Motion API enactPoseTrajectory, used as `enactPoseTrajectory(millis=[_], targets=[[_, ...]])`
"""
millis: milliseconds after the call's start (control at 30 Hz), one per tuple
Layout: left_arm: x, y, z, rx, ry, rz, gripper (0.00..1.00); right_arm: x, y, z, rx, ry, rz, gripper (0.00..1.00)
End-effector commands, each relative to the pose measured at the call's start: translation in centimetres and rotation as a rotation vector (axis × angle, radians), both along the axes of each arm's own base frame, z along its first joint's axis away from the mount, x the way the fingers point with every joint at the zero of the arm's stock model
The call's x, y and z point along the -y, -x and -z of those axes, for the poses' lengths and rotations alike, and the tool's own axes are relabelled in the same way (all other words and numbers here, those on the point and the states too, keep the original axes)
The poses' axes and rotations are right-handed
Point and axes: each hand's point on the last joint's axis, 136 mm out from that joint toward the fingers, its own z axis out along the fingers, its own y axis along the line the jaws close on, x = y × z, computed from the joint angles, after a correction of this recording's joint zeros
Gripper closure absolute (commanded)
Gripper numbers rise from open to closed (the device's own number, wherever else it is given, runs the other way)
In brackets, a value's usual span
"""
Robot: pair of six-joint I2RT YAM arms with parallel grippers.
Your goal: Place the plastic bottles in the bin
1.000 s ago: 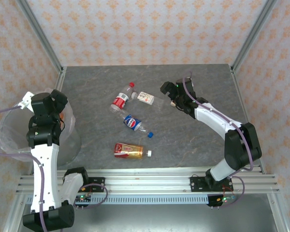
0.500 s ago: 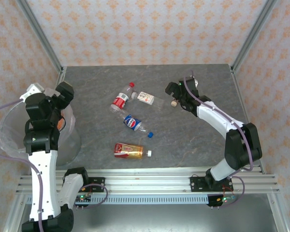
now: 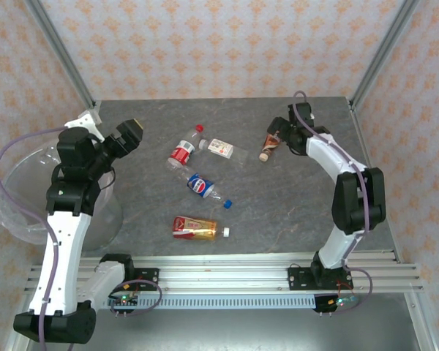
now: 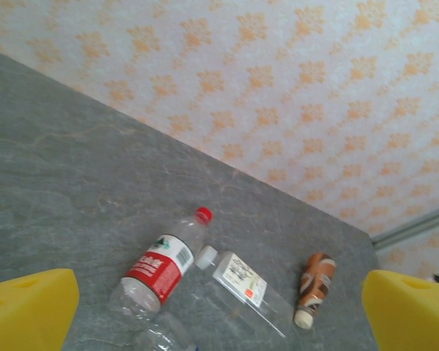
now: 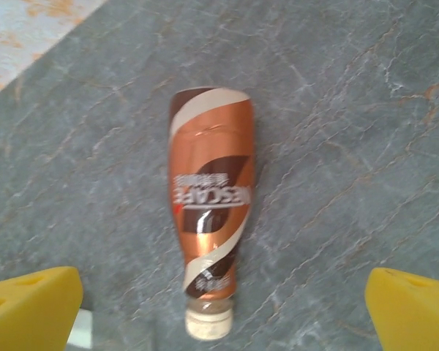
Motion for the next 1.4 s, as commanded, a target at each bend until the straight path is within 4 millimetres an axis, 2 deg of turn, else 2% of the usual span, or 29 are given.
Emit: enactPoseTrajectory(millis=[0,233,400,633,867,1067,1367], targets=[[2.1,0.1,-2.7,0.110,-0.004,0.116,0.00,0.0,-0.6,1.3,-0.089,-0.004,-0.061,0.03],[3.5,0.0,-2.5,0.118,0.002,0.193,0.00,-1.3,-4.3,3.6,-0.181,-0.033,-0.096,0.04],[4.7,0.0,-1.9,0.095,-0.014,0.244,0.00,0.4,-6.2,4.8,-0.214,0.067,-0.037,0.05],[6.2,-0.8,-0.9,0.069,-0.012,0.286,0.00,0.2,-7.6,6.7,-0.257,0.071,-0.026,0.11],[9.4,-1.9,0.4,0.030,-0.033,0.357,0.00,-0.5,-8.9,8.4,-0.277,0.032,-0.025,0.17],[11.2,-2.5,1.4,0.001,-0.045,0.399,0.00,-0.7,-9.9,9.3,-0.286,0.042,-0.042,0.25],[11.6,-2.9,2.0,-0.021,-0.064,0.400,0.00,-0.5,-10.7,9.7,-0.294,0.063,-0.045,0.32]])
